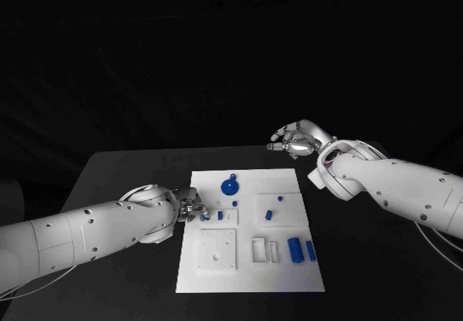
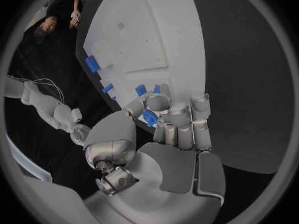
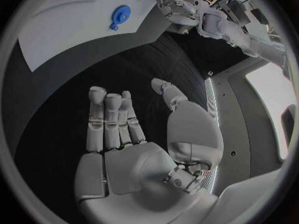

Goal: Assemble the parts on the task board

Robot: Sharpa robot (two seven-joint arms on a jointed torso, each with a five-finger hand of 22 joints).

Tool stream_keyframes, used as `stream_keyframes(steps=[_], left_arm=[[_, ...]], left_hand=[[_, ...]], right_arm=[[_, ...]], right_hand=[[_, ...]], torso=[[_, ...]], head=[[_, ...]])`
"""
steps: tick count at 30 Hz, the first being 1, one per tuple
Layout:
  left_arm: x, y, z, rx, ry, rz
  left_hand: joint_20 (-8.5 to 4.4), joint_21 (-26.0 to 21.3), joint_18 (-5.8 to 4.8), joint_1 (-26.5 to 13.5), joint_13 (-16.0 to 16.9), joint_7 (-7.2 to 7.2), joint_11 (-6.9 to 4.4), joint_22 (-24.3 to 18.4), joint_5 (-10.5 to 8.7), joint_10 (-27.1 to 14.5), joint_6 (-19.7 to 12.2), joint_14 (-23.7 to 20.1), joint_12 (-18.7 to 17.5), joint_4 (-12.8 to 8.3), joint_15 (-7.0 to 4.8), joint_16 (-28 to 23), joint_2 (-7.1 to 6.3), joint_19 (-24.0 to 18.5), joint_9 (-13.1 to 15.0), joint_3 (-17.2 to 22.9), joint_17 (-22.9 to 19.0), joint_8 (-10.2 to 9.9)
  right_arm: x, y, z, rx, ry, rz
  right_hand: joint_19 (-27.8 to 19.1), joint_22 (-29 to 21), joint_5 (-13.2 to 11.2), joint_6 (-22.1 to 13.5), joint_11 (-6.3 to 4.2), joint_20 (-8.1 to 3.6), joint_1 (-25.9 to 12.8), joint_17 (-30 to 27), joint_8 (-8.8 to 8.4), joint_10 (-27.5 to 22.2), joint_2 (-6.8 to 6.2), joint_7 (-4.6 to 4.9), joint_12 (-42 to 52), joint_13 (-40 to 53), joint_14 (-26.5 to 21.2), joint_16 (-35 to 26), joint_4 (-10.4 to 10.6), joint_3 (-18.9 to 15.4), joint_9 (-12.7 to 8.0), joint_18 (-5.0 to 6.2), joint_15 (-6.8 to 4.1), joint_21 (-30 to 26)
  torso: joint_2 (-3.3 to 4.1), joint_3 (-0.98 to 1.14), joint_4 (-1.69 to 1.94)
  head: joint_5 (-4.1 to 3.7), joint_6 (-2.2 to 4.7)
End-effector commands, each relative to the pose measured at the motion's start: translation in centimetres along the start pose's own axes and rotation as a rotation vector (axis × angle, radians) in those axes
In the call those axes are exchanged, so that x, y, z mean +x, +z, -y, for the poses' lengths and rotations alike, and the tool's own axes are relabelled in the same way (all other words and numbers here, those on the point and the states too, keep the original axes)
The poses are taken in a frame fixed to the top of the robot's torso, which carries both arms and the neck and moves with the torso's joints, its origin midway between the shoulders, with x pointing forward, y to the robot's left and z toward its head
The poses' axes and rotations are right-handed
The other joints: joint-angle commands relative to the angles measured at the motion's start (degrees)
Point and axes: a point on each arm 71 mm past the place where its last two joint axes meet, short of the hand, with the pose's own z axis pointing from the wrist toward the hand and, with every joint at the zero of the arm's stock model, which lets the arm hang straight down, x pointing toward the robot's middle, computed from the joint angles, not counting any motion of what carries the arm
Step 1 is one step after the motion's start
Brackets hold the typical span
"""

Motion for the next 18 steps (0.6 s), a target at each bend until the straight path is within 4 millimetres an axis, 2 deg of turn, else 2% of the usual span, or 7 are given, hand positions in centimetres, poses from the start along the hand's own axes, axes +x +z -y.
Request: stream_keyframes(steps=[1,9,18], left_arm=[[0.81,-0.02,-0.68,-0.033,0.011,-0.014],[0.48,-0.39,-0.64,-0.005,-0.038,0.079],[0.9,-0.59,-0.45,0.0,-0.046,0.075]], left_hand=[[-6.4,0.26,0.5,0.12,0.1,-2.85,-0.26,0.92,0.13,-0.08,9.32,0.31,0.23,-0.16,-0.81,0.23,0.73,0.18,-0.14,-0.02,0.06,0.27],[-6.41,0.28,0.52,0.08,0.11,-2.85,-0.27,0.91,-0.03,-0.11,9.29,0.3,0.24,-0.14,-0.81,0.23,0.71,0.19,-0.17,-0.01,0.06,0.3],[-6.52,0.4,0.66,0.23,0.15,-2.96,-0.38,0.86,-0.24,-0.09,9.41,0.43,0.33,0.1,-0.96,0.23,0.45,0.46,-0.22,0.17,0.04,0.52]], right_arm=[[0.09,-0.02,-0.06,-0.008,-0.004,-0.011],[0.01,-0.06,0.02,-0.006,-0.005,-0.009],[-0.01,-0.07,0.06,-0.005,-0.005,-0.009]], right_hand=[[0.01,1.07,0.26,-0.04,0.15,-0.33,0.28,-0.07,0.36,-0.44,0.39,0.43,0.18,-0.11,-0.32,0.33,0.36,-0.12,-0.09,2.65,-0.14,-0.36],[0.01,1.07,0.26,-0.04,0.15,-0.33,0.29,-0.08,0.36,-0.44,0.39,0.43,0.18,-0.11,-0.32,0.34,0.36,-0.12,-0.09,2.65,-0.14,-0.37],[0.01,1.07,0.27,-0.04,0.15,-0.33,0.29,-0.09,0.37,-0.45,0.39,0.43,0.19,-0.13,-0.32,0.34,0.37,-0.13,-0.09,2.65,-0.14,-0.37]], torso=[[-0.01,0.0,-0.05],[-0.03,0.01,0.0],[-0.02,-0.05,0.04]], head=[[0.03,0.03],[-0.08,0.03],[-0.13,-0.05]])
